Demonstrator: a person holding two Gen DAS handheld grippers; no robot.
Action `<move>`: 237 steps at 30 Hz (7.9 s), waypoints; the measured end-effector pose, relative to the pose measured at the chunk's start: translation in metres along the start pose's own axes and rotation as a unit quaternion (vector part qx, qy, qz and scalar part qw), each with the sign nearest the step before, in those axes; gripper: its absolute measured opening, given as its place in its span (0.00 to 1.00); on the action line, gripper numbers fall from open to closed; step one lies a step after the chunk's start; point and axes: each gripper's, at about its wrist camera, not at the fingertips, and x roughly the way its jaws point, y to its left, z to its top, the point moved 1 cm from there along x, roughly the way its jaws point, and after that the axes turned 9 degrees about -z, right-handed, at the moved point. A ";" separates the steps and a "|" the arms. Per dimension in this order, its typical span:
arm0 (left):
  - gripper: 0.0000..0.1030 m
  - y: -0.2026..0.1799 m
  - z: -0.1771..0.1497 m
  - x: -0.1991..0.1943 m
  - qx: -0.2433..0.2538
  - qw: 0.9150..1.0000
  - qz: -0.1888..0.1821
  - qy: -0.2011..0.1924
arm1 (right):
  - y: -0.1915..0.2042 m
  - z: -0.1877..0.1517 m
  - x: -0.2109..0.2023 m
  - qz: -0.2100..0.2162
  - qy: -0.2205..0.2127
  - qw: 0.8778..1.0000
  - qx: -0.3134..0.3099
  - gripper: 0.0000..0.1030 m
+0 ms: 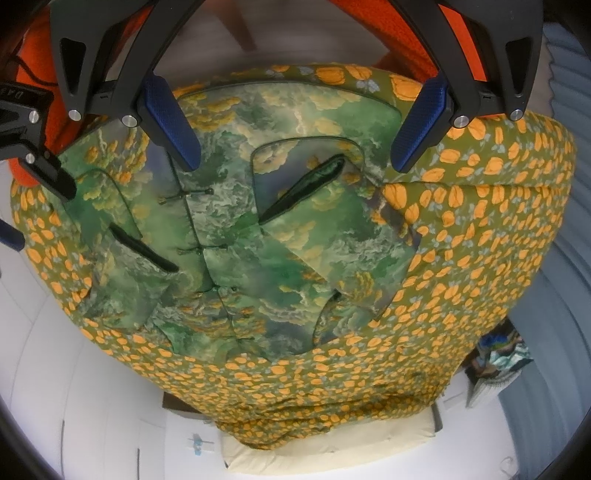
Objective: Fold large clothes
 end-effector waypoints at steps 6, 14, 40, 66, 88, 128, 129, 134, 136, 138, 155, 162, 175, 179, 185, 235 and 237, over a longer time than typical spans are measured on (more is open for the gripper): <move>1.00 -0.002 0.002 -0.001 0.002 1.000 0.002 -0.003 | 0.001 0.000 -0.002 -0.001 -0.004 1.000 0.001 1.00; 1.00 -0.003 0.003 -0.003 0.003 1.000 0.004 -0.007 | 0.000 0.000 -0.004 0.000 -0.007 1.000 0.003 1.00; 1.00 0.001 0.003 -0.005 0.001 1.000 0.004 -0.005 | -0.001 -0.002 0.001 0.000 0.002 1.000 0.008 1.00; 1.00 0.031 -0.009 0.009 -0.029 0.998 0.037 0.030 | -0.169 0.043 0.190 0.032 0.045 0.997 0.052 0.10; 1.00 0.044 0.008 0.154 0.232 0.970 0.011 0.070 | -0.219 -0.062 0.067 -0.084 0.011 0.967 0.239 0.99; 0.95 0.450 0.092 0.165 -0.295 0.954 0.018 0.043 | -0.012 -0.051 0.056 0.088 0.000 0.995 0.051 0.98; 0.95 0.460 0.077 0.162 -0.299 0.952 0.039 0.057 | -0.008 -0.054 0.062 0.093 0.010 0.994 0.051 0.98; 0.95 0.471 0.036 0.191 -0.309 0.940 0.061 0.129 | 0.012 -0.052 0.073 0.119 0.026 0.992 0.034 0.98; 0.90 0.466 0.032 0.204 -0.309 0.940 0.046 0.140 | 0.019 -0.048 0.070 0.124 0.019 0.992 0.024 0.98; 0.13 0.459 0.036 0.211 -0.310 0.939 0.055 0.136 | 0.026 -0.045 0.065 0.126 0.012 0.992 0.016 0.98; 0.07 0.530 0.091 0.143 -0.307 0.909 0.276 0.064 | 0.028 -0.033 0.054 0.101 0.002 0.995 0.004 0.98; 0.70 0.515 0.064 0.130 -0.268 0.914 0.294 0.080 | 0.011 -0.034 0.064 0.107 0.017 0.993 0.046 0.98; 0.86 0.291 0.046 0.164 -0.199 0.971 -0.096 0.089 | -0.150 -0.025 0.194 0.079 0.111 0.969 0.204 0.98; 0.86 0.285 0.072 0.230 -0.254 0.959 -0.085 0.092 | -0.162 -0.008 0.245 0.123 0.129 0.958 0.226 0.98; 0.86 0.294 0.118 0.263 -0.280 0.954 -0.080 0.068 | -0.165 0.010 0.307 0.200 0.164 0.931 0.256 0.98; 0.98 0.201 0.072 0.160 -0.043 0.999 0.005 0.014 | -0.134 -0.026 0.193 0.167 0.130 0.952 0.223 0.98; 0.98 0.212 0.083 0.182 -0.068 0.998 0.002 0.018 | -0.127 -0.022 0.240 0.170 0.163 0.942 0.239 0.96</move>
